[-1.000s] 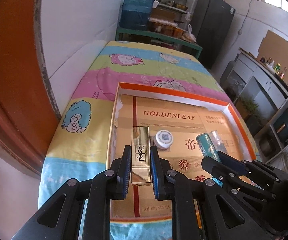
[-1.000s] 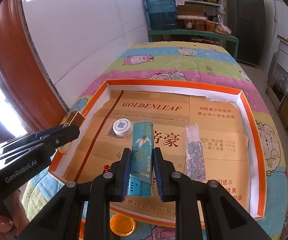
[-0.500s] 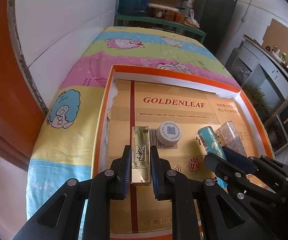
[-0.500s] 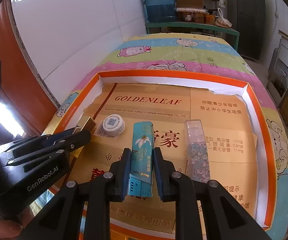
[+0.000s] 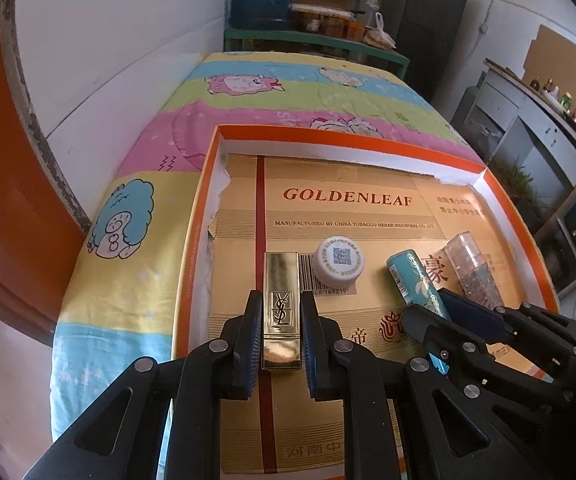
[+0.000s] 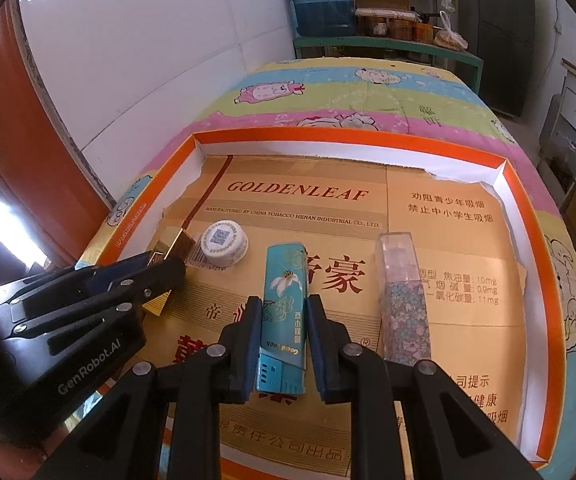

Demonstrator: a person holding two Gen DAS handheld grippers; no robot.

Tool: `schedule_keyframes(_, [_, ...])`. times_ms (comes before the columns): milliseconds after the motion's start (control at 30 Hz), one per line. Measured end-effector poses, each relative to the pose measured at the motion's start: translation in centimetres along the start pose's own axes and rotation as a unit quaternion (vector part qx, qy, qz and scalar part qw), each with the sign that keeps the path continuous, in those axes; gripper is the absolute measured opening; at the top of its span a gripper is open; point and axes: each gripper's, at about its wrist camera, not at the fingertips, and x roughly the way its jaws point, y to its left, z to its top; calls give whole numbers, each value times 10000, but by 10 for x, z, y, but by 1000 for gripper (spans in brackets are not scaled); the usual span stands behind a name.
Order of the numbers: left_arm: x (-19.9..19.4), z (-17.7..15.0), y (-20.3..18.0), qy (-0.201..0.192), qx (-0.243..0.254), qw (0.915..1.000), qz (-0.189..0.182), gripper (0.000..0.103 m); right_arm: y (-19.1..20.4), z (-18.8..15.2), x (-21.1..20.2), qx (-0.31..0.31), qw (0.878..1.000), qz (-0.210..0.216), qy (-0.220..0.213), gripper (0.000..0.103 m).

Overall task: Organize rigid objects
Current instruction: 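Lower the lipstick and teal tube into the box and open both tools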

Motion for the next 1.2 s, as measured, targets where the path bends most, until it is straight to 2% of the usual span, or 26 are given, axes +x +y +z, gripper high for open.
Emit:
schedule_keyframes(300, [0,0,-1,-20,38,10000,-44,22,0,0,1,-12,10000,-7,-3,23])
schedule_keyframes(433, [-3,0,0,-79,5,9999,-94,31,1,0,0,-4,10000,2,-11,23])
schedule_keyframes(600, [-15,1,1,-241,-49,9996,-113,31,2,0,-2,-10,10000,8,-33,23])
schedule_keyframes(800, [-24,1,1,-304,-81,9994,-172,32,4,1,-11,-58,9998,-29,-181,24])
schedule_keyframes(1200, [-38,-5,1,-395,-126,9988,-252,32,4,-2,-20,2,9998,-89,-170,24])
